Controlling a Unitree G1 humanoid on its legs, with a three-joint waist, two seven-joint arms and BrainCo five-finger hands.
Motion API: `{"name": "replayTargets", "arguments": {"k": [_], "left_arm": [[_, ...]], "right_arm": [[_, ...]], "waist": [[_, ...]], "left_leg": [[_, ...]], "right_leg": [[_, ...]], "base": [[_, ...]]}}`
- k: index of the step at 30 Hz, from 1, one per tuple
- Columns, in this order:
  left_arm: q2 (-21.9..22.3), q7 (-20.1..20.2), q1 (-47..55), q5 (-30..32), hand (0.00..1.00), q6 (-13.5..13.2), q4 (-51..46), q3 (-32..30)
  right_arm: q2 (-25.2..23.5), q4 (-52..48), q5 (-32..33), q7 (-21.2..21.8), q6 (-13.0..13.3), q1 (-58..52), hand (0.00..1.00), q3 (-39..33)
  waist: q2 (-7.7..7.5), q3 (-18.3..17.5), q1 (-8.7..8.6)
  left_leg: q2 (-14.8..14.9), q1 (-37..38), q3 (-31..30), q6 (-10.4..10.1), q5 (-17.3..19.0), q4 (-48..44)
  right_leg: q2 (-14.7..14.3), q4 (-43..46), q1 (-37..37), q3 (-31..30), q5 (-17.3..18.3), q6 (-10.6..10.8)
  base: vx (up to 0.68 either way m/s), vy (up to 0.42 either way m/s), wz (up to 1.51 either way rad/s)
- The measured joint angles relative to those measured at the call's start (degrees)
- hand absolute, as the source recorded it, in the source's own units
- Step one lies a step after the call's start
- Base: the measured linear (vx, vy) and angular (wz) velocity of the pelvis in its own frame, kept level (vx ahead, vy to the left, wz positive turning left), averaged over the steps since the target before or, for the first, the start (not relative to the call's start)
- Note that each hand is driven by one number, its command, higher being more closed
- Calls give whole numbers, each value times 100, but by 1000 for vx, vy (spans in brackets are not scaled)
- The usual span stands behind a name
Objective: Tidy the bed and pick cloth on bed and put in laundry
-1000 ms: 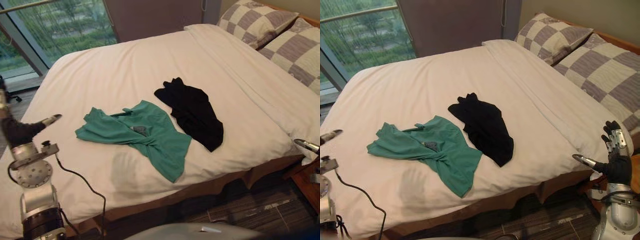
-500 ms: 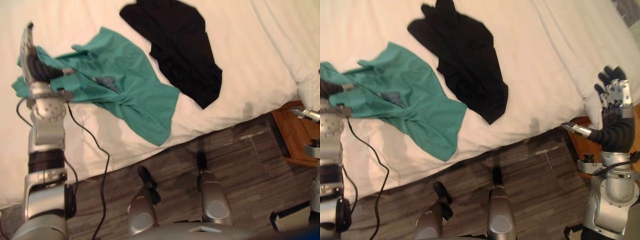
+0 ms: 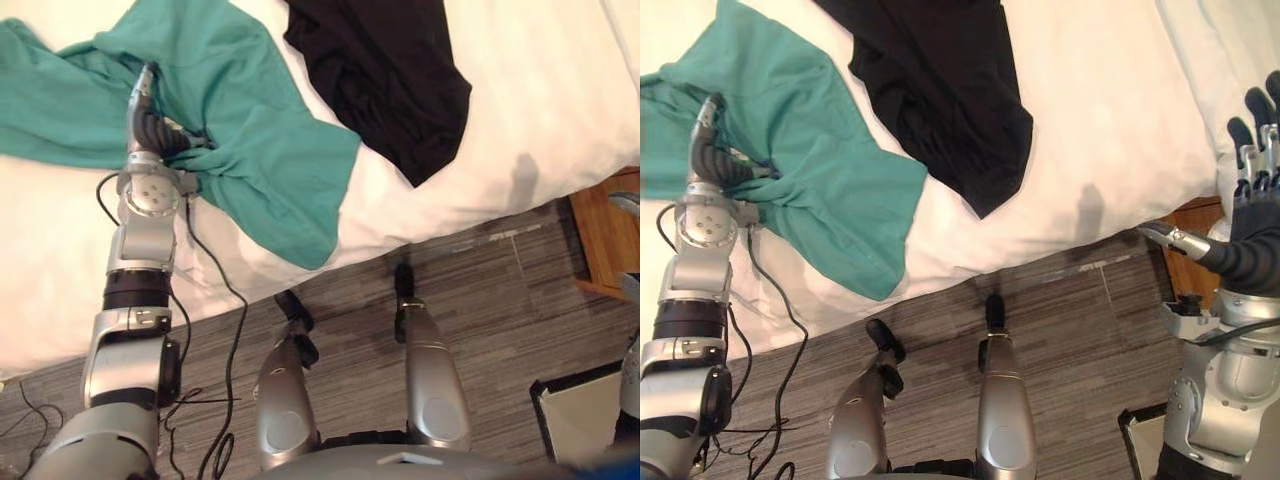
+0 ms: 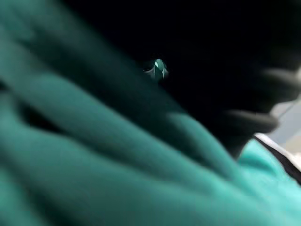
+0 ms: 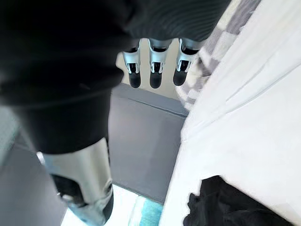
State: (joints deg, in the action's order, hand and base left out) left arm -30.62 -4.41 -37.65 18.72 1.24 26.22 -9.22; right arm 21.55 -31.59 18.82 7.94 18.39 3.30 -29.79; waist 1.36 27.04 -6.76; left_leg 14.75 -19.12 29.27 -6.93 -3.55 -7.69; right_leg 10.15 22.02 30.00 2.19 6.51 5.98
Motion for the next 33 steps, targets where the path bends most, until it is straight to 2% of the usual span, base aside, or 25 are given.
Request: {"name": "replayTargets", "arguments": {"k": [2, 6, 7, 9, 12, 14, 15, 16, 17, 18, 20, 22, 25, 26, 27, 29, 31, 33], "left_arm": [[-18, 93, 6, 228, 100, -80, 87, 1], [-84, 359, 146, 202, 100, -318, 103, 4], [-117, 475, 314, -55, 100, -522, 103, 10], [-155, 722, 560, -444, 100, -810, 102, 11], [-160, 1394, 1137, -1571, 100, -1276, -10, 14], [-114, 1821, 1556, -2224, 100, -1397, -259, 25], [-83, 2164, 1863, -2617, 100, -1437, -481, 50], [-43, 2262, 1958, -2724, 100, -1443, -565, 78], [69, 2580, 2278, -3066, 100, -1434, -809, 139], [191, 2857, 2585, -3347, 100, -1421, -1006, 174], [387, 3286, 3108, -3756, 100, -1361, -1341, 221], [568, 3658, 3380, -4102, 100, -1217, -1493, 252], [790, 4232, 3685, -4646, 100, -765, -1470, 303], [798, 4387, 3769, -4795, 100, -493, -1303, 484], [816, 4459, 3813, -4862, 100, -341, -1194, 532], [975, 4603, 4036, -4954, 100, 126, -854, 801], [1063, 4679, 4160, -5028, 100, 372, -774, 1012], [1133, 4667, 4200, -5135, 100, 470, -628, 1131]], "right_arm": [[263, -134, -17, 71, -73, 333, 0, 157], [753, -204, -683, 25, -278, 796, 0, 588], [898, -343, -1085, -78, -403, 850, 0, 844], [1038, -516, -1464, -193, -628, 875, 0, 1178], [1130, -493, -1991, -327, -1285, 1207, 0, 1738], [1142, -306, -2390, -426, -1613, 1447, 0, 1988], [1202, -137, -2596, -492, -1837, 1533, 0, 2106], [1250, -65, -2644, -508, -1895, 1534, 0, 2128], [1359, 173, -2830, -560, -2052, 1561, 0, 2191], [1363, 485, -2933, -627, -2184, 1631, 0, 2202], [1366, 1195, -3049, -797, -2411, 1832, 0, 2203], [1420, 2044, -3166, -984, -2535, 2104, 0, 2203], [1579, 3407, -3383, -1112, -2720, 2812, 0, 2392], [1599, 3787, -3430, -1132, -2796, 3029, 0, 2423], [1614, 3976, -3499, -1153, -2821, 3133, 0, 2475], [1704, 4582, -3545, -1181, -2942, 3420, 0, 2668], [1803, 5060, -3548, -1177, -3047, 3618, 0, 2711], [1802, 5541, -3626, -1223, -3090, 3873, 0, 2726]], "waist": [[21, -12, 15], [81, -47, 67], [126, -75, 96], [178, -110, 124], [217, -180, 163], [217, -213, 180], [210, -270, 257], [205, -288, 314], [184, -340, 416], [191, -378, 441], [143, -462, 509], [118, -495, 664], [105, -495, 872], [88, -485, 954], [87, -484, 960], [29, -453, 1017], [-9, -431, 1058], [-59, -401, 1114]], "left_leg": [[-19, 0, 4, 24, 15, -21], [-62, 1, 2, 53, 29, -43], [-85, 1, 0, 63, 35, -43], [-96, 4, -10, 69, 39, -44], [-102, 11, -127, 70, 38, -44], [-100, 9, -241, 71, 38, -41], [-102, -4, -321, 71, 38, -29], [-102, -3, -332, 71, 37, -24], [-115, -16, -400, 78, 32, -4], [-135, -37, -518, 104, 8, 49], [-190, -109, -718, 110, -67, 154], [-225, -155, -874, 104, -173, 296], [-255, -208, -1036, 106, -388, 609], [-279, -213, -1086, 116, -461, 729], [-287, -224, -1104, 124, -490, 776], [-323, -292, -1176, 157, -544, 874], [-363, -434, -1265, 203, -600, 908], [-423, -512, -1309, 222, -666, 977]], "right_leg": [[23, 10, 3, -5, 2, 4], [72, 41, 3, 0, 19, 30], [99, 52, 2, 6, 29, 46], [120, 53, -21, 31, 38, 60], [195, 53, -131, 193, 49, 76], [215, 47, -228, 360, 61, 94], [243, 37, -276, 443, 67, 101], [256, 31, -287, 463, 67, 101], [266, -17, -346, 538, 73, 110], [282, -95, -445, 680, 74, 111], [296, -238, -554, 864, 73, 111], [277, -396, -656, 990, 40, 124], [196, -727, -743, 1138, -153, 126], [178, -875, -786, 1177, -230, 134], [175, -944, -812, 1226, -271, 138], [158, -1190, -876, 1307, -459, 152], [161, -1377, -874, 1397, -588, 154], [185, -1510, -870, 1427, -658, 178]], "base": [[0, 0, 0], [13, 5, 2], [30, 12, 5], [48, 13, 7], [60, 6, 18], [45, -14, 31], [38, -14, 28], [49, -1, 26], [47, -6, 33], [61, -4, 44], [56, 12, 52], [63, 15, 45], [49, 22, 25], [32, 24, 16], [39, 36, 21], [30, 47, 21], [10, 56, 23], [-7, 58, 20]]}}
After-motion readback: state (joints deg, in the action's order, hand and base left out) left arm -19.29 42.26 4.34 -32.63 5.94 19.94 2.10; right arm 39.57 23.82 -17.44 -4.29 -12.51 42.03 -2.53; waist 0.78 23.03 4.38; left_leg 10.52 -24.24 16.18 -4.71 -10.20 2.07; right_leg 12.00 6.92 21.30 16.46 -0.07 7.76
